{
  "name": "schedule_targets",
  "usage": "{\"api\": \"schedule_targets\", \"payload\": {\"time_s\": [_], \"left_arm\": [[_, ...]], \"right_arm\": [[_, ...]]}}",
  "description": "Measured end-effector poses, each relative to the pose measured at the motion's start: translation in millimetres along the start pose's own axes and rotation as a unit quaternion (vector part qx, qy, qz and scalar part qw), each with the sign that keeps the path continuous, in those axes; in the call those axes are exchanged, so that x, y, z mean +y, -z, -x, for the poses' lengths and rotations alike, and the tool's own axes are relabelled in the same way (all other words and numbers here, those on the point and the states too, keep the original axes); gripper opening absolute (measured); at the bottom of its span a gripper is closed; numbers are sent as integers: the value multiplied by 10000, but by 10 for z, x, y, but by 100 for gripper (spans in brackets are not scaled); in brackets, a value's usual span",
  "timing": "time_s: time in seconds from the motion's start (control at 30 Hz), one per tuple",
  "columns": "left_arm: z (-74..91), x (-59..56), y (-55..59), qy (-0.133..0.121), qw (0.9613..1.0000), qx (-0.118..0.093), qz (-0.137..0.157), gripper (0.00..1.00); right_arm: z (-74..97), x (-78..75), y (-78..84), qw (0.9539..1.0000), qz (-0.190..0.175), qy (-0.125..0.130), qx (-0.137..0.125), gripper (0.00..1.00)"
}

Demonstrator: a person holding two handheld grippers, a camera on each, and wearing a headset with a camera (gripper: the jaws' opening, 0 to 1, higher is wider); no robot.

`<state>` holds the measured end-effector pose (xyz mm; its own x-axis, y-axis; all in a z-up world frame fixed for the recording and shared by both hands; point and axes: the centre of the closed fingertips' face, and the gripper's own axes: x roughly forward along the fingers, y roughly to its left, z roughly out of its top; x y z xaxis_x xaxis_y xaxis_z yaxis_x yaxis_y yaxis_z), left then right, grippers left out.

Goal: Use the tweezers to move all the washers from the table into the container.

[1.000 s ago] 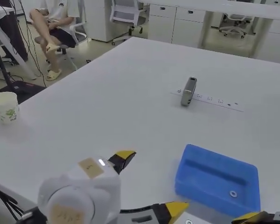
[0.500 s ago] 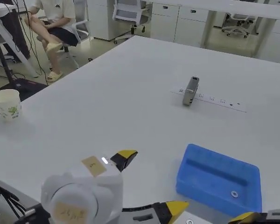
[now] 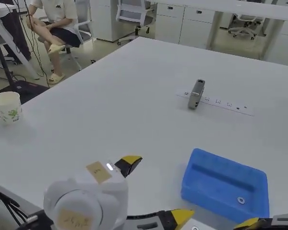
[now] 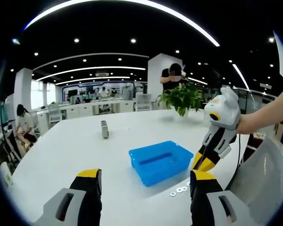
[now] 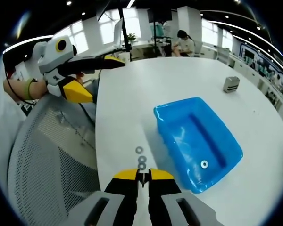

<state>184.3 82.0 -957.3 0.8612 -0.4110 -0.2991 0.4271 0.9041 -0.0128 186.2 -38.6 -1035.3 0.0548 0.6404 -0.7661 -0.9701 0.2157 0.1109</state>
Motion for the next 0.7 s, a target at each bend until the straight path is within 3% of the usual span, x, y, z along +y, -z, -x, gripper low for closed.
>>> {"api": "schedule_targets", "payload": {"time_s": [0.3, 0.7], "left_arm": [[-7, -12, 14, 34, 10000, 39, -20, 77], [-5, 0, 21, 25, 10000, 50, -11, 75]], "right_arm": [[23, -3, 19, 9993, 242, 75, 276, 3], [-20, 17, 26, 9987, 240, -46, 438, 3]]}}
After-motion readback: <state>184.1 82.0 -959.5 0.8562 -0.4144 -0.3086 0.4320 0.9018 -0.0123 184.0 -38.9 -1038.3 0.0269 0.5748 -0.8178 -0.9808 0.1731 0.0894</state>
